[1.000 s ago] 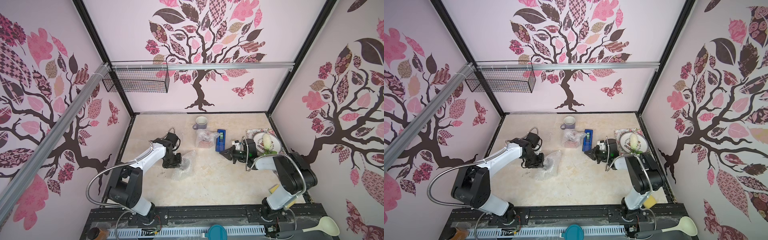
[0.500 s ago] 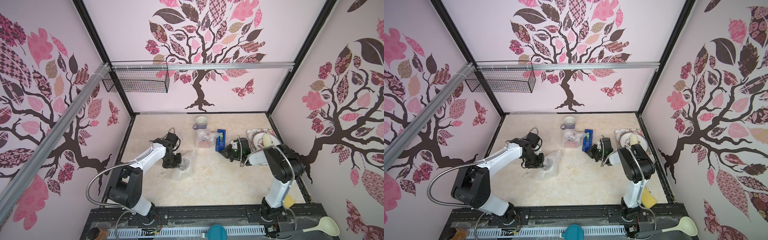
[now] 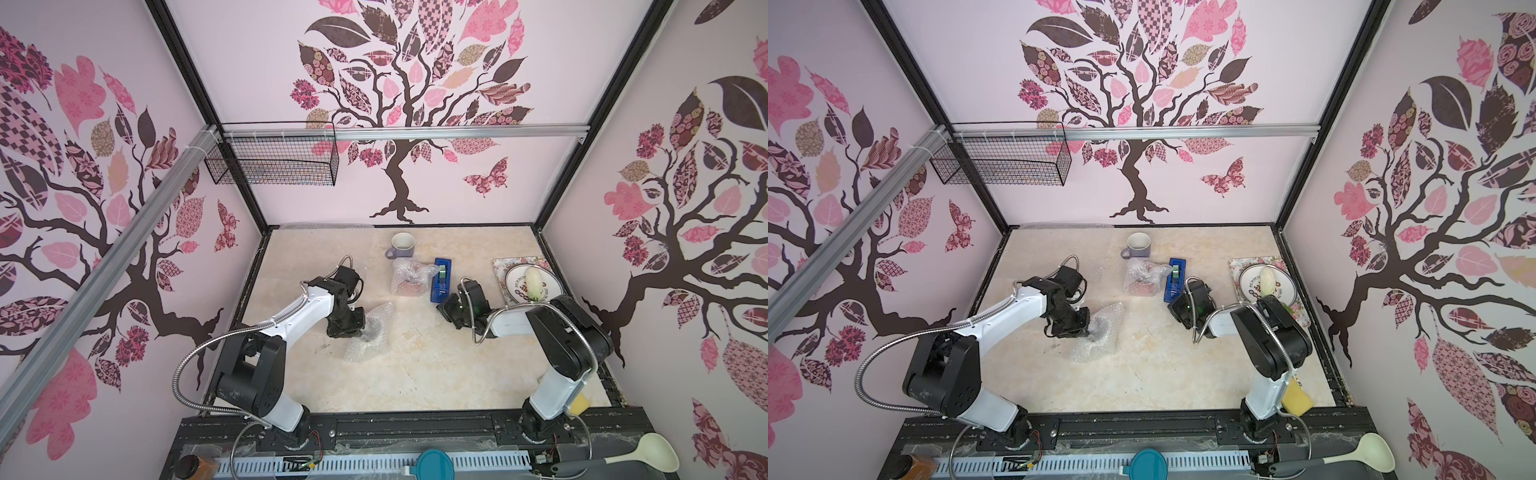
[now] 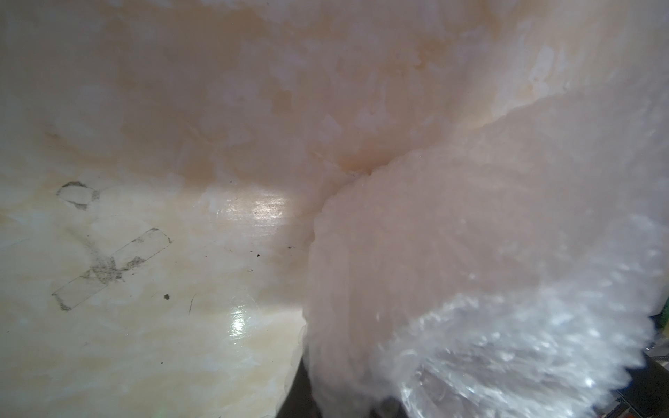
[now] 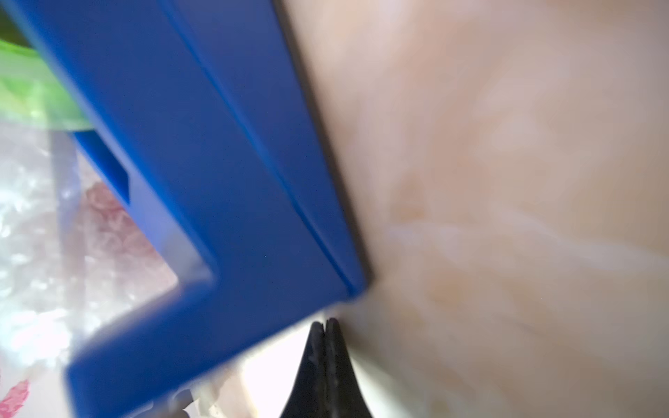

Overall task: Wrap mugs in bubble wrap
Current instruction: Tear off the tape using the Tape Cutter, then stick the tape on the bubble wrap.

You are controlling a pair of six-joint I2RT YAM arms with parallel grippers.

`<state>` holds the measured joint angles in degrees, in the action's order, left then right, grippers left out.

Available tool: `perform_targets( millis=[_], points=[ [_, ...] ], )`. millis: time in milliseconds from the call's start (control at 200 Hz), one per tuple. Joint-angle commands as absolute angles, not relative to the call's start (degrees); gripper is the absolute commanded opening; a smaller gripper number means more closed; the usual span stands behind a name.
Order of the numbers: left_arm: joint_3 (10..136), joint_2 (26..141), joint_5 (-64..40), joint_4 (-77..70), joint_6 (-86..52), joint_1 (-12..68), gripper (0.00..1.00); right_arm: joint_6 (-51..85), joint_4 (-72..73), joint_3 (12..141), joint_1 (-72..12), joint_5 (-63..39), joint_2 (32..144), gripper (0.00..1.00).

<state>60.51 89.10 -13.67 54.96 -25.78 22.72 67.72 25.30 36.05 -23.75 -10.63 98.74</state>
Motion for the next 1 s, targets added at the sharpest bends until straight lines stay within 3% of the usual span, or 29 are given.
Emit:
perform_targets(
  millis=[0, 90, 320, 590, 995],
  points=[
    [60.5, 88.0, -15.0, 54.4, -26.4, 23.1, 0.0, 66.9, 25.3, 33.8, -23.1, -13.7, 92.7, 0.0],
    [60.0, 88.1, -14.9, 54.1, -26.4, 23.1, 0.0, 63.0, 15.7, 37.3, -24.0, -13.4, 87.5, 0.0],
    [60.4, 87.8, -15.0, 53.9, -26.2, 23.3, 0.0, 73.4, 32.9, 32.7, -28.9, -28.6, 81.2, 0.0],
    [61.5, 89.1, -15.9, 53.4, -22.3, 24.5, 0.0, 87.3, 50.6, 41.8, -41.3, -36.2, 91.0, 0.0],
    [64.5, 90.6, -14.0, 54.1, -16.4, 25.9, 0.0, 90.1, 49.8, 46.7, -45.3, -38.6, 100.4, 0.0]
  ],
)
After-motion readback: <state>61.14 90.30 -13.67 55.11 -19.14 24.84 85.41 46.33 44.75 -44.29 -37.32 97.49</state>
